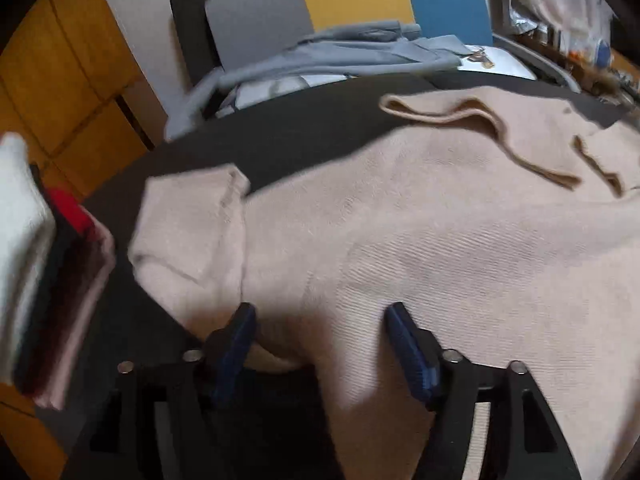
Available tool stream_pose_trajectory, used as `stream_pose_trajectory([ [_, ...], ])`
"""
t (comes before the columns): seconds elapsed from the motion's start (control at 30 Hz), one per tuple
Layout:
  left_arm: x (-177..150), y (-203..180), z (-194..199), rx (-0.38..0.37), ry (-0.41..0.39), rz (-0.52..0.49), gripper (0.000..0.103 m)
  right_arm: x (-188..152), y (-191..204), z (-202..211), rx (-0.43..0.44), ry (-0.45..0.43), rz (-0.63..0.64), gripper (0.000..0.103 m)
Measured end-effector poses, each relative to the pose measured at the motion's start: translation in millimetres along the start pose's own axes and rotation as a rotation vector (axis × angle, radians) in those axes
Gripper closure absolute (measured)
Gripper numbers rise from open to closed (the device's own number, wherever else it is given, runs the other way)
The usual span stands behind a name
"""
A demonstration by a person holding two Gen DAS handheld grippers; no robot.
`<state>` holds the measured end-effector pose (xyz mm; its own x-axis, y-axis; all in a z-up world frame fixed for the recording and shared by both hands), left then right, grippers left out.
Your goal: Fold clothes
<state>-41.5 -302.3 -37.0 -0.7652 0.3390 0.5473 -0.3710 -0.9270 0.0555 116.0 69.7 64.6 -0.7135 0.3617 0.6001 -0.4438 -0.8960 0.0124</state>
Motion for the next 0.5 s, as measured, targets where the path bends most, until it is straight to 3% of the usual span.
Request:
stream_pose_trajectory([
  [0.2, 10.2, 29.4, -10.3, 0.053, 0.012, -0.035, 0.014, 19.4, 81.9, -47.3, 0.031, 0.040, 0.197, 0.075],
  [0.33, 5.3, 31.6, -4.9, 0.032, 0.053, 0.049, 0.015, 32.2, 135.9, -78.7, 0.052, 0.067, 0.329, 0.072],
  [0.43, -7.9, 17.1, 5.5, 0.012, 0.008, 0.069, 0.015, 24.8, 146.1, -98.3, 0.025, 0.095, 0.368, 0.071],
  [0.5, -17.4, 8.2, 10.6, 0.042, -0.054, 0.037, 0.015, 21.7, 141.7, -96.9, 0.015, 0.035, 0.380, 0.071],
])
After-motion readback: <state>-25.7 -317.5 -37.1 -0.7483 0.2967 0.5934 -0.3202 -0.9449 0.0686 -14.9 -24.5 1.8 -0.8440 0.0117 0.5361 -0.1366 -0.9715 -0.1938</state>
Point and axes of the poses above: each gripper's, at about its wrist camera, not at the fingertips, and z roughly against the way its jaws point, y to its left, x to its top, the point moved 6 cm from there along -z, roughly the way its jaws point, and after that the axes turned 15 degrees about -x, right-handed, at the moved point
